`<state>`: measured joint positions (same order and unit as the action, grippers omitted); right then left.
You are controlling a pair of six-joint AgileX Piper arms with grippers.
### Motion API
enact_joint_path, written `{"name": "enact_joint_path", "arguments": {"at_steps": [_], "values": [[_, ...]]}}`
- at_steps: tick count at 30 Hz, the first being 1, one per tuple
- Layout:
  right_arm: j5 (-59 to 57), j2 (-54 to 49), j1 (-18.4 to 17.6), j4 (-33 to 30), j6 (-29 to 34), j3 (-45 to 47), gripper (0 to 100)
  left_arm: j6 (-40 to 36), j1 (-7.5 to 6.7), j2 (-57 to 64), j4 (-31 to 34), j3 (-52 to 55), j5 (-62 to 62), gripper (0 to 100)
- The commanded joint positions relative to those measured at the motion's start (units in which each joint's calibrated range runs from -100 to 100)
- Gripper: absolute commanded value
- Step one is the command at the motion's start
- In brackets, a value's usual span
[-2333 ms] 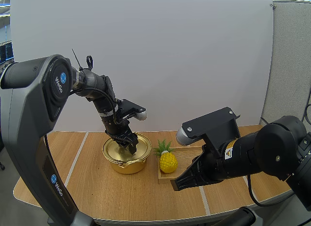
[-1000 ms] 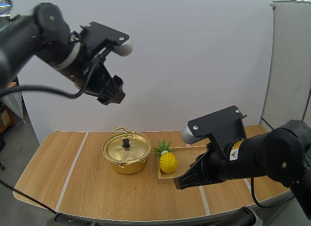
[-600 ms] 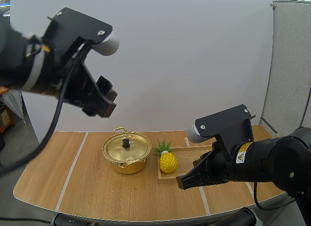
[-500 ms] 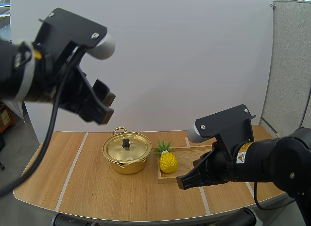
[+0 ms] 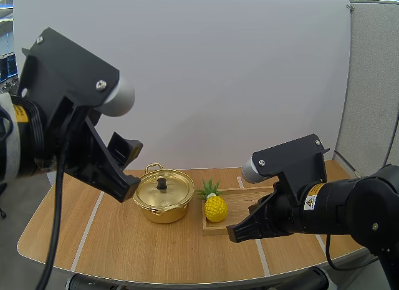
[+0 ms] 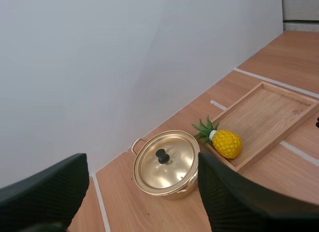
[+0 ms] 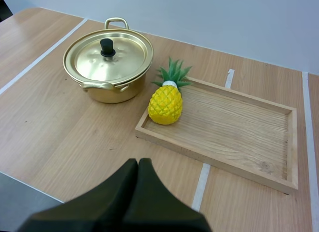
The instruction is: Open the pot, put the grape inside, and close it
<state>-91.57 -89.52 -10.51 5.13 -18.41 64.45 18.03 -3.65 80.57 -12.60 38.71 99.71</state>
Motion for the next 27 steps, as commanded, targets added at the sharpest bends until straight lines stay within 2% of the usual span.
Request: {"name": "enact_joint_path", "arguments": {"at_steps": [1, 8, 9, 13, 16, 18, 19, 27], "values": [[0.04, -0.62, 0.36, 0.17, -0.17, -0.08, 0, -0.70, -0.19, 0.20, -0.38, 4.12, 0.29, 100], [0.04, -0.62, 0.73, 0.17, -0.17, -0.08, 0, -0.70, -0.19, 0.20, -1.25, 12.02, 0.29, 100], [0.04, -0.62, 0.79, 0.17, -0.17, -0.08, 0, -0.70, -0.19, 0.20, -1.37, 12.49, 0.29, 96], [-0.14, -0.62, 0.80, 0.17, -0.17, -0.08, 0, -0.70, -0.19, 0.20, -3.07, 13.23, 0.29, 61], [-0.14, -0.62, 0.80, 0.17, -0.17, -0.08, 0, -0.70, -0.19, 0.20, -3.63, 13.23, 0.29, 31], [-0.14, -0.62, 0.80, 0.17, -0.17, -0.08, 0, -0.70, -0.19, 0.20, -3.63, 13.23, 0.29, 6], [-0.14, -0.62, 0.80, 0.17, -0.17, -0.08, 0, -0.70, -0.19, 0.33, -3.79, 13.23, 0.29, 0], [-0.12, -4.69, 1.67, 0.17, -0.17, -0.08, 0, -0.78, -0.19, 5.60, -4.15, 15.33, 0.29, 0]]}}
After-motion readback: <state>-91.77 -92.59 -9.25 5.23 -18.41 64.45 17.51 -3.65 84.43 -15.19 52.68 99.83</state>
